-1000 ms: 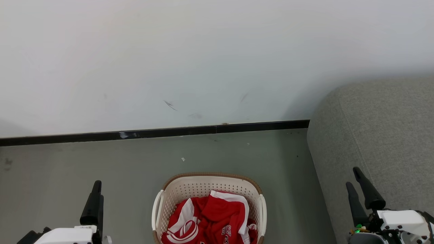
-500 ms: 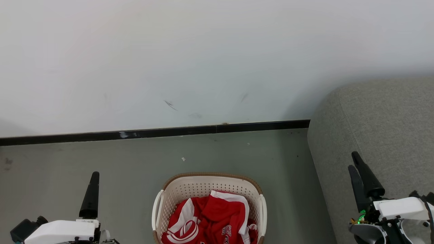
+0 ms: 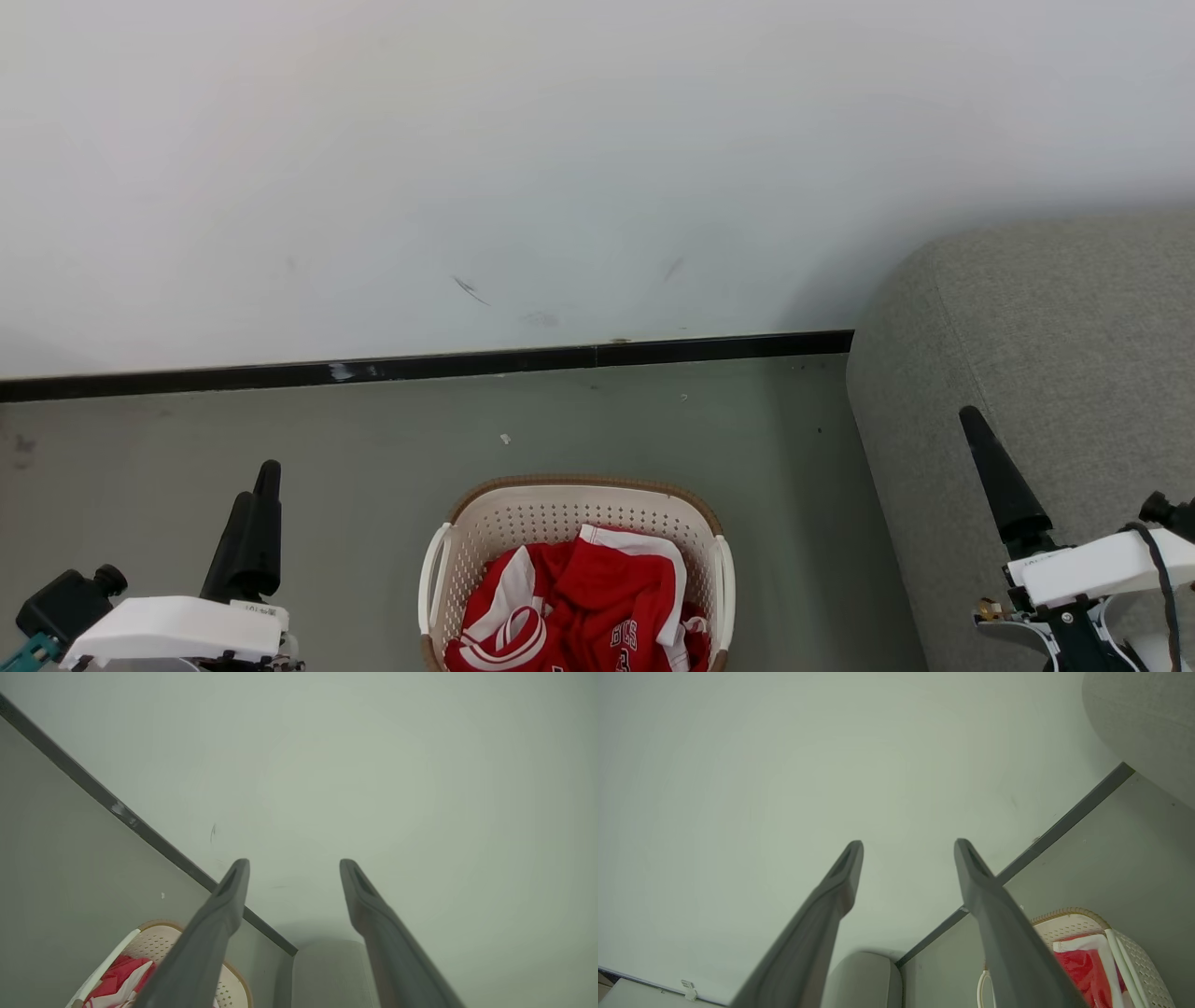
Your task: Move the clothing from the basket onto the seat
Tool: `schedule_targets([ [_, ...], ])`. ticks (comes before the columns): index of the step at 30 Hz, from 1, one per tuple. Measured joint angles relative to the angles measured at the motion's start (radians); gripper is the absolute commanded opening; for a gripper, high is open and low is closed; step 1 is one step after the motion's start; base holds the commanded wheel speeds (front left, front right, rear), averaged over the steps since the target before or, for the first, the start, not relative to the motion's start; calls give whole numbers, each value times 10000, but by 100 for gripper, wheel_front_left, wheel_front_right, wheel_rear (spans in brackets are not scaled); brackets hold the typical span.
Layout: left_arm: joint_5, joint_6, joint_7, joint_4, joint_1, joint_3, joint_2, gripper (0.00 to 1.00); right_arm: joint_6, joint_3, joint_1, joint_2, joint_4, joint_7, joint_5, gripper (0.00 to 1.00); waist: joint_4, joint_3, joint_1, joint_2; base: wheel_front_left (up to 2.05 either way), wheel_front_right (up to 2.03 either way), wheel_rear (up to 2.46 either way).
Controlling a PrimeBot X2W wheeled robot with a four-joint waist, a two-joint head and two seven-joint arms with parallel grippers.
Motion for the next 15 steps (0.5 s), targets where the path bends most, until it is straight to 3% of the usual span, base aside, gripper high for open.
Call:
schedule_targets([
  [15, 2729, 242, -533, -178, -170, -155, 263, 100, 4, 12, -181, -132, -226, -295, -3607, 100, -15, 56, -41, 0, 0, 0, 0],
])
